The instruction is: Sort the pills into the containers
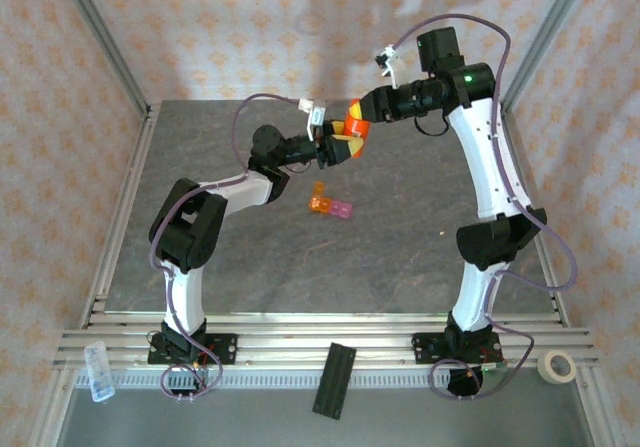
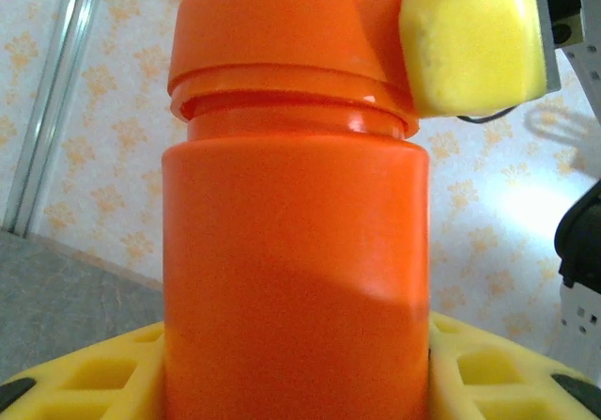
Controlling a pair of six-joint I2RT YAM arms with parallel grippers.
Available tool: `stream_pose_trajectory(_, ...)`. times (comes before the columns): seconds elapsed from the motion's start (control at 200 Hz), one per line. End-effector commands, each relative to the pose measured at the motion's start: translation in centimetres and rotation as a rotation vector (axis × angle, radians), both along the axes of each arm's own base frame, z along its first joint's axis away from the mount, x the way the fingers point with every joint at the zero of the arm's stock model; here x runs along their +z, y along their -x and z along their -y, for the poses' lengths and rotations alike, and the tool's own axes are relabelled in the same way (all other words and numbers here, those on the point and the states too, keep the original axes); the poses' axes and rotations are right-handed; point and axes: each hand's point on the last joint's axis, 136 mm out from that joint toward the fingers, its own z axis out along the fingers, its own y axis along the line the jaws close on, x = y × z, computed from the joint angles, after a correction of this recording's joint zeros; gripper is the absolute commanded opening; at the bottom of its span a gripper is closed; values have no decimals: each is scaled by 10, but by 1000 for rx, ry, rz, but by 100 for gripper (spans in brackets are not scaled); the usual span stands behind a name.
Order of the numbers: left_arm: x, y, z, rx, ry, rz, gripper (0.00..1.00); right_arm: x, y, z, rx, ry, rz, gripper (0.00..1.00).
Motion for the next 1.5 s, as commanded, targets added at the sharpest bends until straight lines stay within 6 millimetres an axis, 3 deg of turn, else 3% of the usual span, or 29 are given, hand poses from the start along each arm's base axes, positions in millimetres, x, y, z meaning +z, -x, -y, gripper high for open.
stream_pose_trajectory(0.0, 0, 16, 0, -74, -22, 82, 0, 3, 21, 2, 80, 23, 14, 8)
stream_pose_trajectory(0.11, -1, 16, -2, -76, -27, 84, 0, -7, 23, 0, 88, 36, -22, 8)
stream_pose_trajectory(0.3, -2, 15, -2, -75, -30, 87, 0, -42, 26, -16, 85, 92, -91, 6)
stream_pose_trajectory(0.425, -2, 15, -3, -51, -29, 100, 0, -66, 16, -22, 4, 148, -150, 6)
stream_pose_trajectory(0.586, -4, 4, -15, 124, -28, 180, 0, -87, 1, -27, -163, 128, -269, 6)
stream_pose_trajectory(0.621, -13, 0, -16, 165, -44, 183, 0, -92, -4, -27, -221, 120, -284, 6)
stream_pose_trajectory(0.646, -1, 2, -21, 208, -33, 220, 0, -96, -5, -28, -251, 115, -296, 6)
stream_pose_trajectory(0.746, -6, -4, -31, 385, -65, 286, 0, -109, -8, -29, -367, 94, -326, 6)
stream_pose_trajectory(0.971, -19, -4, -26, 517, -114, 333, 0, -129, -6, -33, -504, 66, -345, 6)
stream_pose_trajectory(1.076, -22, -6, -24, 513, -95, 308, 0, -124, -9, -30, -527, 72, -331, 13)
stream_pose_trajectory(1.146, -24, -8, -23, 504, -88, 290, 0, -117, -11, -27, -532, 79, -316, 26)
stream_pose_trajectory(1.356, -25, -17, -21, 441, -44, 220, 0, -68, -19, -12, -518, 2, -236, 62)
stream_pose_trajectory(1.496, -17, -16, -20, 387, -25, 211, 0, -33, -12, 1, -493, -43, -155, 79)
